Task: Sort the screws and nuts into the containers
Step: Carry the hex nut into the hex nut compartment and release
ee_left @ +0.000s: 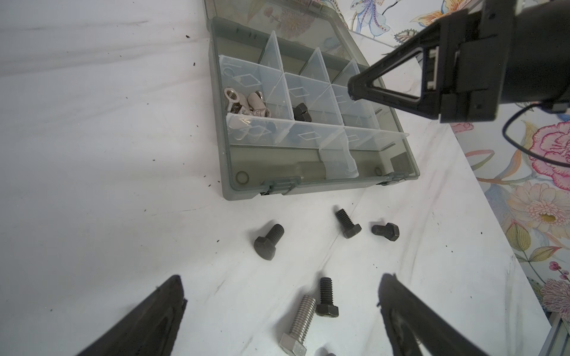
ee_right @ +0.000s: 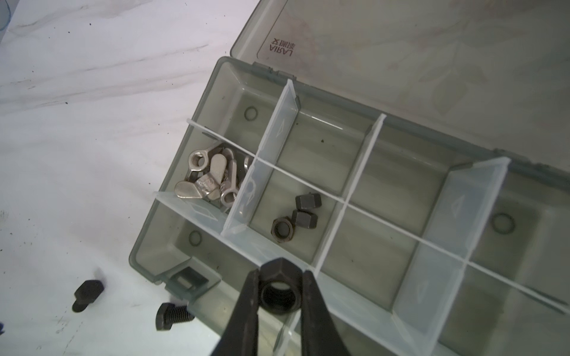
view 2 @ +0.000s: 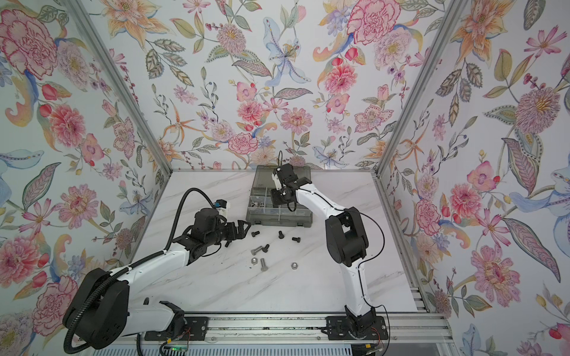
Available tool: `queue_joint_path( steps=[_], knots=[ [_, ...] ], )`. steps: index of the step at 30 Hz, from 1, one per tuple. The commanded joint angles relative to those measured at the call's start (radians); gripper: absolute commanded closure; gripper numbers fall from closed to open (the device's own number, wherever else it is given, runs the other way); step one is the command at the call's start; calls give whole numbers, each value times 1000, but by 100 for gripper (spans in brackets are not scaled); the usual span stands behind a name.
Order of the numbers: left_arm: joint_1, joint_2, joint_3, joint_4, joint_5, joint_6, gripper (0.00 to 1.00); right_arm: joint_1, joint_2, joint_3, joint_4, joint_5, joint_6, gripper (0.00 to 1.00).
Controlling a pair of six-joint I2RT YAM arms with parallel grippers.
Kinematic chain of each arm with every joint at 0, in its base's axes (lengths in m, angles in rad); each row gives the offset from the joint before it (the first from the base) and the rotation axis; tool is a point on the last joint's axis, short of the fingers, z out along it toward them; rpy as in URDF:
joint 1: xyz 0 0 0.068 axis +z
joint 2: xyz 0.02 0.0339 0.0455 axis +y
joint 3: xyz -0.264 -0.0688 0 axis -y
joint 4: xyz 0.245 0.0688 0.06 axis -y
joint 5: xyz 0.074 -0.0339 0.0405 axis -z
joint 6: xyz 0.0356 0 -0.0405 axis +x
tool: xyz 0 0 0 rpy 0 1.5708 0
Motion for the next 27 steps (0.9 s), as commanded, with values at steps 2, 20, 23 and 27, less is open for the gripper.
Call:
queue_joint_path(
  steps=[2, 20, 23, 27],
  knots=[
    [14, -18, -18, 16, 10, -7, 0, 5, 60, 71, -12, -6, -1, 91],
    [13, -20, -15, 10, 6, -21, 1, 2, 84, 63, -12, 12, -17, 59],
    [14, -24, -16, 4, 4, -22, 1, 2, 62, 48, -11, 11, -20, 56],
    [15, -33, -20, -4, -6, -22, 1, 1, 23, 13, -10, 2, -28, 54]
  ],
)
